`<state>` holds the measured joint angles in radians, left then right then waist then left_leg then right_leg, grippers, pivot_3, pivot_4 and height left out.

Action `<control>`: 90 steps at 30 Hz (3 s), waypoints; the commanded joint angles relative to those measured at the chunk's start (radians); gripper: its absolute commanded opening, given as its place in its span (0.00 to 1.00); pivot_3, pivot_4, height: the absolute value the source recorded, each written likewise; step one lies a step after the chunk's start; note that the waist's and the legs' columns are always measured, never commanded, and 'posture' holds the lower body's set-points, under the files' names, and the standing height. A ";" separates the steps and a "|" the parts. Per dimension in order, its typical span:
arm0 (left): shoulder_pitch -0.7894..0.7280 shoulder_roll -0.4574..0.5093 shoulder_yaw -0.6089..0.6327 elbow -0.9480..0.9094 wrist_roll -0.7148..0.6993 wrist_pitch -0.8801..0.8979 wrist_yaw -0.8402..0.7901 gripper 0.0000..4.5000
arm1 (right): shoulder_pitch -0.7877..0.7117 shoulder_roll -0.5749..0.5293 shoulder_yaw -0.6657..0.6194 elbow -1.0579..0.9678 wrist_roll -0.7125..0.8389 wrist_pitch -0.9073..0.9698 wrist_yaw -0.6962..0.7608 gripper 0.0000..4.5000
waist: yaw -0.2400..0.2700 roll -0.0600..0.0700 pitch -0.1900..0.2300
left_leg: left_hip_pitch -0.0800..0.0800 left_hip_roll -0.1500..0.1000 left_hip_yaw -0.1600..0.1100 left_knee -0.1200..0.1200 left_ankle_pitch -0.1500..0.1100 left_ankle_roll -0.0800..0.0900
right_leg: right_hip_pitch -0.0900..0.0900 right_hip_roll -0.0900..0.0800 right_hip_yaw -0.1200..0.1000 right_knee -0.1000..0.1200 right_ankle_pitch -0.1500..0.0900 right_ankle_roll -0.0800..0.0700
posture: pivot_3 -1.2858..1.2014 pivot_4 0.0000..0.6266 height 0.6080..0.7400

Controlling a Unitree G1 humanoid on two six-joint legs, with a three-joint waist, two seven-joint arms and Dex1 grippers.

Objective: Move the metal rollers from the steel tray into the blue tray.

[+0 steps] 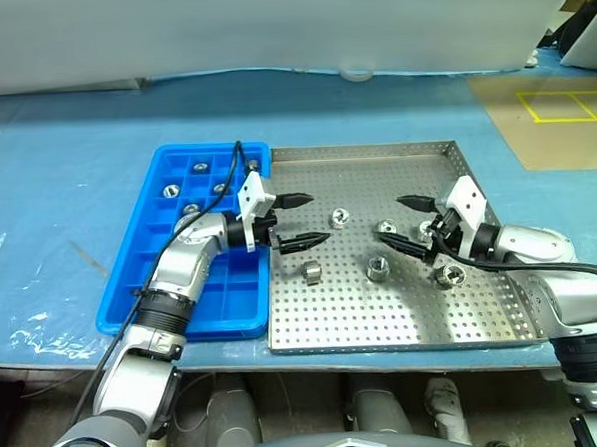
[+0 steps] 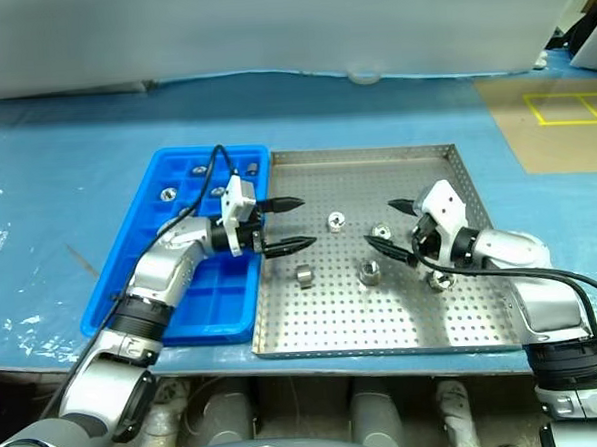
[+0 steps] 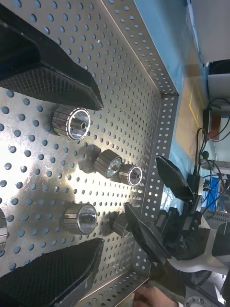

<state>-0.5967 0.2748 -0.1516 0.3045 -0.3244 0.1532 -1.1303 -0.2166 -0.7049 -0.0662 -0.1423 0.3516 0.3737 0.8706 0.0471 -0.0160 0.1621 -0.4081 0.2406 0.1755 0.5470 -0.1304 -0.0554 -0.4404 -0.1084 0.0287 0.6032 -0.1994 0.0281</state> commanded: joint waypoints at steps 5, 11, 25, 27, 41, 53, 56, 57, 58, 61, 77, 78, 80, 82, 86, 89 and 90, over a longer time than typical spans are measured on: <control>0.001 0.003 -0.005 -0.038 0.005 -0.002 0.001 1.00 | 0.003 0.000 -0.005 0.000 -0.020 -0.043 0.006 0.99 | 0.000 0.000 0.000 | 0.000 0.000 0.000 0.000 0.000 0.000 | 0.000 0.000 0.000 0.000 0.000 0.000 | 0.46 0.24 1.00; 0.001 0.004 -0.010 -0.036 0.015 -0.005 0.001 1.00 | 0.020 0.000 -0.007 0.023 -0.035 -0.074 0.012 0.99 | 0.000 0.000 0.000 | 0.000 0.000 0.000 0.000 0.000 0.000 | 0.000 0.000 0.000 0.000 0.000 0.000 | 0.46 0.24 1.00; -0.010 -0.006 -0.021 -0.025 0.020 0.002 -0.001 1.00 | 0.036 -0.003 -0.007 0.039 -0.053 -0.101 0.022 0.99 | -0.002 0.000 0.000 | 0.000 0.000 0.000 0.000 0.000 0.000 | 0.000 0.000 0.000 0.001 0.000 0.000 | 0.46 0.24 1.00; -0.019 -0.009 -0.026 -0.019 0.021 0.005 -0.009 1.00 | 0.041 -0.004 -0.014 0.028 -0.049 -0.092 0.016 0.99 | -0.002 0.000 0.000 | 0.000 0.000 0.000 0.000 0.000 0.000 | 0.000 0.000 0.000 0.001 0.000 0.000 | 0.45 0.24 1.00; -0.145 0.067 -0.175 0.059 0.105 0.083 -0.214 1.00 | 0.066 -0.013 -0.017 -0.038 -0.056 -0.023 -0.030 0.99 | -0.005 0.000 0.000 | 0.001 0.000 0.000 0.001 0.000 0.000 | 0.001 0.000 0.000 0.001 0.000 0.000 | 0.44 0.24 1.00; -0.286 0.091 -0.386 0.167 0.298 0.074 -0.372 1.00 | 0.077 -0.002 0.007 -0.091 -0.072 0.013 -0.060 0.99 | -0.005 0.001 -0.001 | 0.003 0.000 0.000 0.001 0.000 0.000 | 0.002 0.000 0.001 0.001 0.000 0.000 | 0.43 0.24 1.00; -0.313 0.072 -0.428 0.231 0.362 0.001 -0.370 0.96 | 0.078 0.004 0.010 -0.103 -0.073 0.019 -0.069 1.00 | -0.005 0.002 -0.001 | 0.003 0.000 0.000 0.001 0.000 0.000 | 0.003 0.000 0.001 0.001 0.000 0.000 | 0.43 0.24 1.00; -0.318 0.067 -0.434 0.247 0.374 -0.023 -0.369 0.91 | 0.079 0.005 0.010 -0.106 -0.074 0.020 -0.072 1.00 | -0.006 0.002 -0.001 | 0.004 0.000 0.000 0.001 0.000 0.000 | 0.003 0.000 0.001 0.001 0.000 0.000 | 0.43 0.24 1.00; -0.324 0.061 -0.440 0.265 0.388 -0.052 -0.367 0.87 | 0.080 0.006 0.011 -0.110 -0.075 0.022 -0.076 1.00 | -0.008 0.003 -0.002 | 0.004 0.000 0.000 0.001 0.000 0.000 | 0.003 0.000 0.001 0.001 0.000 0.000 | 0.43 0.24 1.00; -0.333 0.042 -0.457 0.311 0.424 -0.143 -0.365 0.65 | 0.080 0.008 0.009 -0.115 -0.074 0.025 -0.083 1.00 | -0.009 0.004 -0.002 | 0.004 0.000 0.000 0.001 0.000 0.000 | 0.003 0.000 0.001 0.002 0.000 0.000 | 0.42 0.24 1.00; -0.159 -0.084 -0.024 0.073 0.169 -0.042 0.082 0.42 | -0.013 0.065 0.034 -0.051 -0.067 -0.015 -0.081 1.00 | -0.007 0.005 -0.003 | 0.002 0.000 0.000 0.001 0.000 0.000 | 0.002 0.000 0.000 0.002 0.000 0.000 | 0.46 0.24 1.00; -0.137 -0.091 0.007 0.039 0.160 -0.029 0.137 0.42 | -0.031 0.074 0.039 -0.037 -0.067 -0.022 -0.077 1.00 | -0.006 0.005 -0.003 | 0.002 0.000 0.000 0.001 0.000 0.000 | 0.002 0.000 0.000 0.002 0.000 0.000 | 0.47 0.24 1.00; -0.053 -0.107 0.094 -0.068 0.133 -0.001 0.276 0.42 | -0.093 0.101 0.062 0.019 -0.068 -0.048 -0.056 1.00 | -0.008 0.006 -0.003 | 0.003 0.000 0.000 0.001 0.000 0.000 | 0.002 0.000 0.000 0.002 0.000 0.000 | 0.49 0.24 1.00; 0.037 -0.114 0.147 -0.173 0.134 0.018 0.387 0.42 | -0.159 0.133 0.085 0.085 -0.073 -0.076 -0.038 1.00 | -0.011 0.006 -0.003 | 0.003 0.000 0.000 0.001 0.000 0.000 | 0.002 0.000 0.000 0.001 0.000 0.000 | 0.51 0.24 1.00; 0.160 -0.121 0.195 -0.315 0.153 0.050 0.551 0.42 | -0.260 0.180 0.121 0.205 -0.090 -0.137 0.001 1.00 | 0.008 0.005 -0.003 | 0.000 0.001 0.000 0.000 0.000 0.000 | 0.000 0.000 -0.002 0.001 0.000 -0.001 | 0.55 0.24 1.00; 0.239 -0.126 0.232 -0.398 0.176 0.049 0.674 0.42 | -0.332 0.214 0.155 0.302 -0.112 -0.190 0.040 1.00 | 0.030 0.005 -0.003 | -0.003 0.001 -0.001 0.001 0.000 0.001 | -0.001 0.000 -0.003 0.000 0.000 -0.001 | 0.57 0.24 1.00; 0.258 -0.126 0.241 -0.419 0.181 0.047 0.706 0.42 | -0.349 0.223 0.163 0.329 -0.119 -0.208 0.050 1.00 | 0.039 0.005 -0.003 | -0.004 0.001 -0.001 0.001 0.000 0.001 | -0.001 -0.001 -0.004 0.000 0.000 -0.001 | 0.58 0.24 1.00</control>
<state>-0.3470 0.1518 0.0640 -0.0406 -0.1521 0.2088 -0.4790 -0.5416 -0.4861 0.0963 0.1698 0.2364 0.2099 0.9008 0.0863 -0.0112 0.1591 -0.4120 0.2419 0.1739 0.5480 -0.1306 -0.0548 -0.4414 -0.1089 0.0244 0.6031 -0.1994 0.0275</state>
